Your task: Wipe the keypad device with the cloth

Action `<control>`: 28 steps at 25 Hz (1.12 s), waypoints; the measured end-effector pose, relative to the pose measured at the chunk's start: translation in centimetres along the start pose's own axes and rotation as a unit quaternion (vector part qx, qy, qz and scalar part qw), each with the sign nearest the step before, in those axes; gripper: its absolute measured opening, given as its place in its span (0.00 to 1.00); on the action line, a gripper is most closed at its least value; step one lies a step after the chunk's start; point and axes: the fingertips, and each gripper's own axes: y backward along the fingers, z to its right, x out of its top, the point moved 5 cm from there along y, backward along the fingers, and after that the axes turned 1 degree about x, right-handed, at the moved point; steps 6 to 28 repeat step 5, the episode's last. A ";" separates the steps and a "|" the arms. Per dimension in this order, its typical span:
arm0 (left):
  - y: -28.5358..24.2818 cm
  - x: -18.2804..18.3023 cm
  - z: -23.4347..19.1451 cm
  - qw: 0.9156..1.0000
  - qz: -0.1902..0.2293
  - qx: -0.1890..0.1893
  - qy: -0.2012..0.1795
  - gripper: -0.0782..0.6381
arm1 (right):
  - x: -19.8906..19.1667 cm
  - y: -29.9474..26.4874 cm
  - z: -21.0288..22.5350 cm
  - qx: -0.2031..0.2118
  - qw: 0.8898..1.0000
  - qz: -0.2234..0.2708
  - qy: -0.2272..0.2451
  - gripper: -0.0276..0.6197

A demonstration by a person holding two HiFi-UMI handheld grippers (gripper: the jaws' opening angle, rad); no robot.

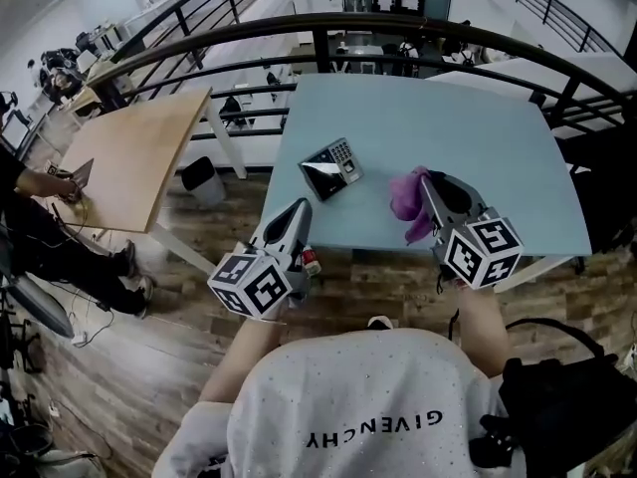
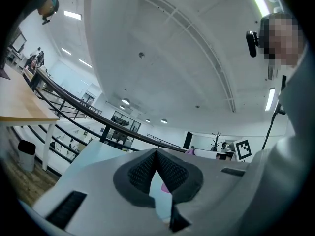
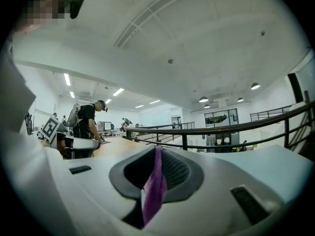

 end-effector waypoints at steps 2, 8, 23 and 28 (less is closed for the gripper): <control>1.3 -0.2 -0.4 1.000 0.000 0.002 0.003 0.11 | -0.5 0.4 -1.3 -0.003 1.000 -0.006 0.004 0.10; 3.4 -0.3 -1.0 1.000 0.001 0.005 0.004 0.11 | -1.3 0.9 -3.3 -0.004 1.000 -0.012 0.003 0.10; 3.4 -0.3 -1.0 1.000 0.001 0.005 0.004 0.11 | -1.3 0.9 -3.3 -0.004 1.000 -0.012 0.003 0.10; 3.4 -0.3 -1.0 1.000 0.001 0.005 0.004 0.11 | -1.3 0.9 -3.3 -0.004 1.000 -0.012 0.003 0.10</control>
